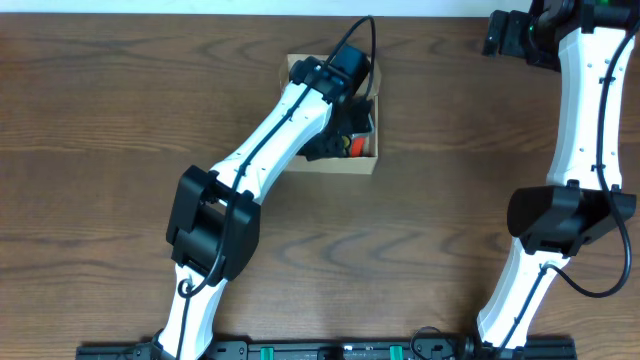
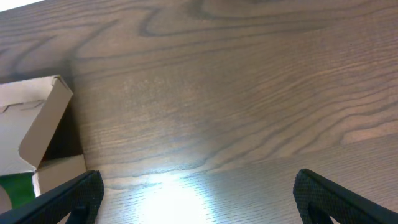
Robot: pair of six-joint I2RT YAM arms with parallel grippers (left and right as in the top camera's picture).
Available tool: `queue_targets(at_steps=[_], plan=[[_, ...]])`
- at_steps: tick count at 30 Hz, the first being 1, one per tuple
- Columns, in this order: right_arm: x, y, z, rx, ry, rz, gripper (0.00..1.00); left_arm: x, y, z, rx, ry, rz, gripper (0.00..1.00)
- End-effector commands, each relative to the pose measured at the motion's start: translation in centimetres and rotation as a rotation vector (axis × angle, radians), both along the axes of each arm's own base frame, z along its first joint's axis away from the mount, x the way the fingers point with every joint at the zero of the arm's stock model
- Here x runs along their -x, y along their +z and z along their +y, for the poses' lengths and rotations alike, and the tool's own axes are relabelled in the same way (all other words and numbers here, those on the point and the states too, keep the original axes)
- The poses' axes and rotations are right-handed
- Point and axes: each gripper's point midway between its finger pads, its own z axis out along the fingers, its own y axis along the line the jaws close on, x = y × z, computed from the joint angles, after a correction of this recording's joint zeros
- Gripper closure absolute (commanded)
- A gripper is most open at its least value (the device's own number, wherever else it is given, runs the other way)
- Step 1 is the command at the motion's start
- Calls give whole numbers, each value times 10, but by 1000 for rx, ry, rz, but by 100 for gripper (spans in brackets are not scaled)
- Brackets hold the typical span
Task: Pack container
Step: 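Withdraw the left gripper up out of the box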
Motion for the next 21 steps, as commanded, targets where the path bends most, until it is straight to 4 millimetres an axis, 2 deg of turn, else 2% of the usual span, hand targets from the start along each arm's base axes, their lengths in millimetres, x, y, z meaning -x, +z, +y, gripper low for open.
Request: queue_targets(at_steps=[1,4,9,13,18,21], plan=[[1,9,1,-4,-4,-22,1,-24,49,3,31,115,-163,41],[1,9,1,-4,-4,-22,1,-34,89,9,62,213,-274,41],[1,9,1,-4,-4,-22,1,-32,128,12,123,287,-329,40],[1,9,1,-4,-4,-22,1,-27,141,23,122,387,-348,43],[1,9,1,-4,-4,-22,1,-21,142,61,29,597,-388,56],[-5,12,1,-2,-4,-47,1,-17,138,82,13,710,-364,58]])
